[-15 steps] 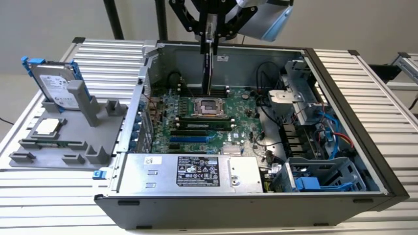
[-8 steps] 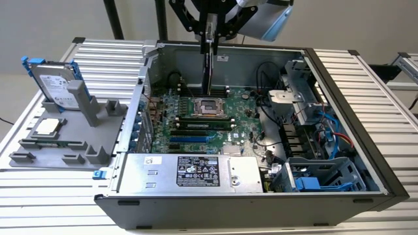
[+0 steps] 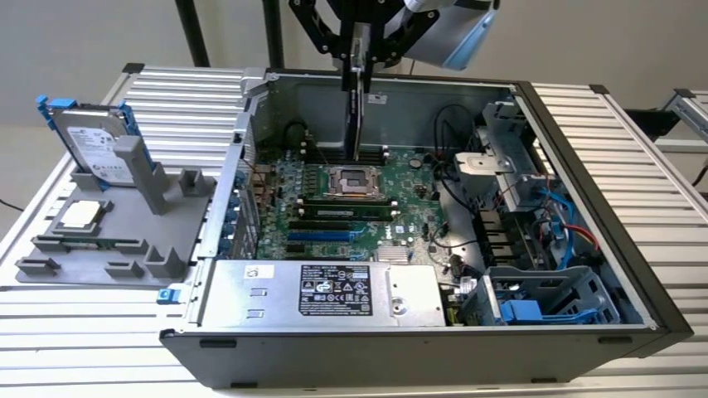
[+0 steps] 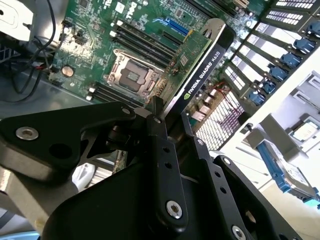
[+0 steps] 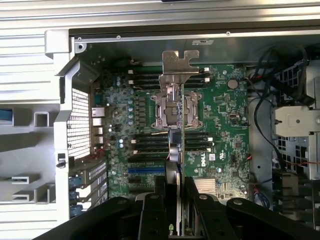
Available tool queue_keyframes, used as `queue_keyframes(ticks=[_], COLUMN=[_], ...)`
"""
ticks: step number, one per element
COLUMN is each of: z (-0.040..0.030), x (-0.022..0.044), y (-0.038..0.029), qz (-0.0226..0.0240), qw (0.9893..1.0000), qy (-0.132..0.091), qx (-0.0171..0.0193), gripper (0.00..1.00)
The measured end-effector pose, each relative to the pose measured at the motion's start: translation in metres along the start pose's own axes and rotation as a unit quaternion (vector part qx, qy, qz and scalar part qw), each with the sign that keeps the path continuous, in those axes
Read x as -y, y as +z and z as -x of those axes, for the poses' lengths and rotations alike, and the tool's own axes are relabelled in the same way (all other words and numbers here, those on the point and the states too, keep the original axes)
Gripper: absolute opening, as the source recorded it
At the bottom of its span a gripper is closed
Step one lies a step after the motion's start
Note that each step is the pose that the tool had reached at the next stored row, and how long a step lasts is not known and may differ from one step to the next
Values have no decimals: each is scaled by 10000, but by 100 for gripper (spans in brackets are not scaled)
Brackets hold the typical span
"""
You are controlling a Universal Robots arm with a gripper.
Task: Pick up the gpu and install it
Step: 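Insert the gpu into the slot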
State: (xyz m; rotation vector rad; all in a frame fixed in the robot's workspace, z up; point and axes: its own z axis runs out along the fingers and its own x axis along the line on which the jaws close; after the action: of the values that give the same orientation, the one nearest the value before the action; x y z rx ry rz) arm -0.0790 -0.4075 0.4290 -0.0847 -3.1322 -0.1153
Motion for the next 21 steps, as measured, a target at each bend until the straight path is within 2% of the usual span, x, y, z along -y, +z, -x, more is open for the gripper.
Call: queue_keyframes(ticks=[7,21], z=[4,4], x=[0,0], y=[0,0], qz=[0,-2], qw=[10000,9996], qy=[-10,-281], qx=[0,-21], gripper=[0,0])
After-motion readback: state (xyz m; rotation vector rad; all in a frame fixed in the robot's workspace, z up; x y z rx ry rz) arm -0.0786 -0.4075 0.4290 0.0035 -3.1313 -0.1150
